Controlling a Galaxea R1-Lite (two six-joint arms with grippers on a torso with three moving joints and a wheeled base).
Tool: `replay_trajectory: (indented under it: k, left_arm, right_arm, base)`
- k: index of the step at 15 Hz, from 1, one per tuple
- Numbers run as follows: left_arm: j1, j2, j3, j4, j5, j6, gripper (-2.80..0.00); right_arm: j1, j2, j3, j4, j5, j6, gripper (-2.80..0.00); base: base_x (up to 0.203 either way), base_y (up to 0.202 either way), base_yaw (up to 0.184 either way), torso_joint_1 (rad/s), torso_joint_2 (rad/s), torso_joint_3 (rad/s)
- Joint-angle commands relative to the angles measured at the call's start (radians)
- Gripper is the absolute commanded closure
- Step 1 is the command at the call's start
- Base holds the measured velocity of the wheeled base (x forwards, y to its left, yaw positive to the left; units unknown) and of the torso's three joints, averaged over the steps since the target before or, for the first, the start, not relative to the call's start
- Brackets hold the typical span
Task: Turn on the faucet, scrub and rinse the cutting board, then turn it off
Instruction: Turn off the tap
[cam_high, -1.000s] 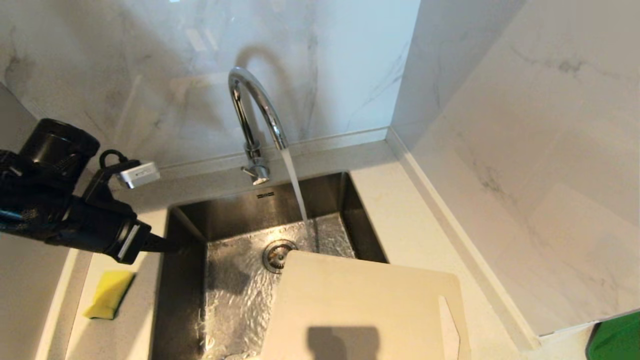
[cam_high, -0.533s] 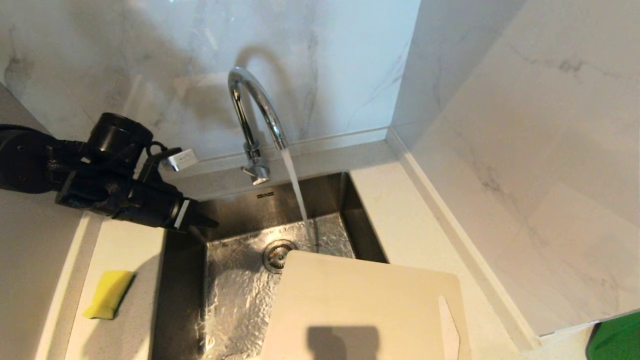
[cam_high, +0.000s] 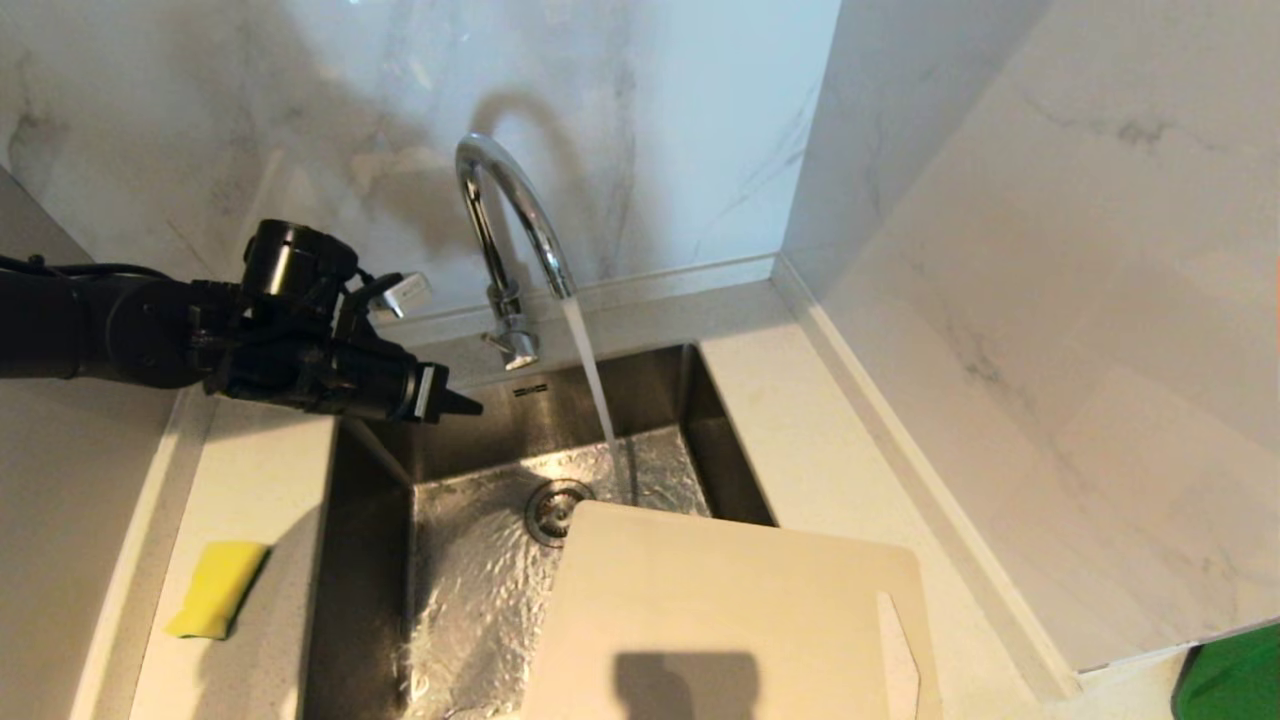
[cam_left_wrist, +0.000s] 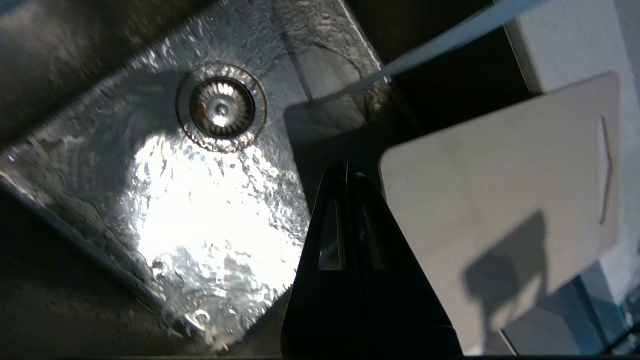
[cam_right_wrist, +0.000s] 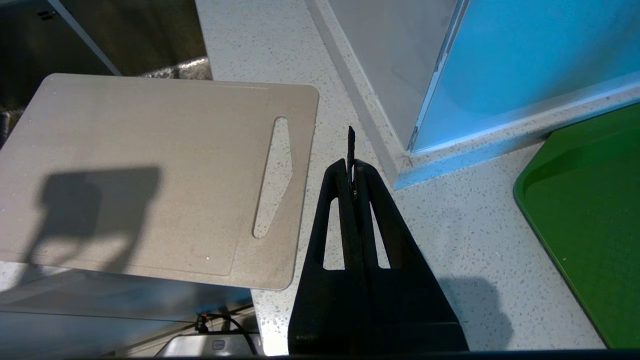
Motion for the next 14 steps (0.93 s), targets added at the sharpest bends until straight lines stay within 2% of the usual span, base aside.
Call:
replay_trajectory:
  k: [1, 8, 14]
  left_arm:
    - [-0.007, 0.04, -0.017, -0.036, 0.032, -0.002, 0.0]
    - [-0.008, 0.118, -0.122, -0.059, 0.121, -0.003, 0.0]
    - [-0.009, 0.144, -0.168, -0.12, 0.125, -0.066, 0.0]
  right_arm:
    - [0.0, 0.0, 0.002, 0.0, -0.001, 0.0, 0.0]
    - [0.0, 0.0, 0.001, 0.0, -0.001, 0.0, 0.0]
    - [0.0, 0.0, 0.002, 0.0, -0.001, 0.0, 0.0]
  base:
    - [0.0, 0.0, 0.0, 0.0, 0.0, 0.0]
    - [0.0, 0.0, 0.0, 0.0, 0.0, 0.0]
    - [0.0, 0.0, 0.0, 0.0, 0.0, 0.0]
